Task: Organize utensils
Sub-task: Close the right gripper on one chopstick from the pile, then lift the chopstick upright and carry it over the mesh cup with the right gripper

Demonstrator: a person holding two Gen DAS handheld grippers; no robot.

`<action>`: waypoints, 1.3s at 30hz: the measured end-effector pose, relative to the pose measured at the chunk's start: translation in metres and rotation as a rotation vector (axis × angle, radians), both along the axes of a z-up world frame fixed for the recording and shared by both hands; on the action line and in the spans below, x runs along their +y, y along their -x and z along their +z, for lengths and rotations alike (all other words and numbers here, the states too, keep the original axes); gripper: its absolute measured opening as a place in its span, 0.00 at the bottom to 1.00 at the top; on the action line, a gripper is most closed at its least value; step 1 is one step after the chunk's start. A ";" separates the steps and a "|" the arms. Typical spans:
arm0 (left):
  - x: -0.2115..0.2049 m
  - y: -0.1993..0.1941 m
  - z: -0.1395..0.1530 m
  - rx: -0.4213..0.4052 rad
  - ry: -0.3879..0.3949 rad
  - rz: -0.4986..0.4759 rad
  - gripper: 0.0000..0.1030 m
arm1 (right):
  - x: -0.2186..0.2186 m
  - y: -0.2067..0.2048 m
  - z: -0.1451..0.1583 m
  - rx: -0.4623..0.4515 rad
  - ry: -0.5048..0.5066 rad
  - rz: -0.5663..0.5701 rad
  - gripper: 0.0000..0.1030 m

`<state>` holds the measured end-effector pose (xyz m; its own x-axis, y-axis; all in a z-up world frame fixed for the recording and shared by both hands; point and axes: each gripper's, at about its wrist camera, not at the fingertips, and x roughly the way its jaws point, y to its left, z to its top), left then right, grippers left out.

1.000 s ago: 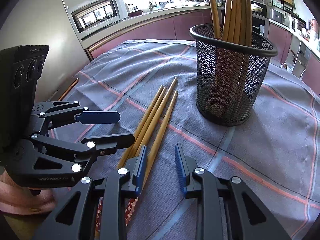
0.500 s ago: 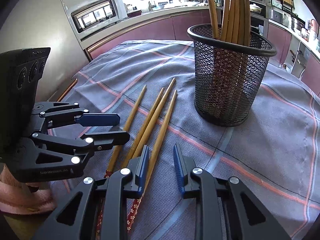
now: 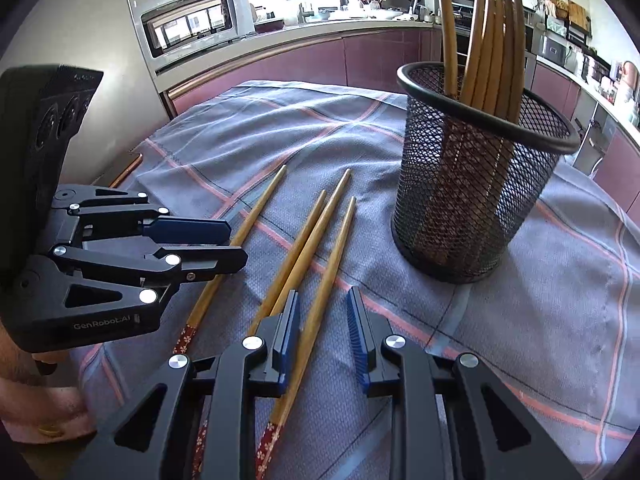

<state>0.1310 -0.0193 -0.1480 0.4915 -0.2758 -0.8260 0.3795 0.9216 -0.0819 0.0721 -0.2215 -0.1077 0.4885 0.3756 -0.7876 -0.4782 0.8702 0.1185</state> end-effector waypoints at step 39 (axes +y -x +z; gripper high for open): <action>0.005 0.008 0.021 -0.053 0.027 0.054 0.07 | -0.042 0.020 0.051 -0.067 -0.235 0.010 0.05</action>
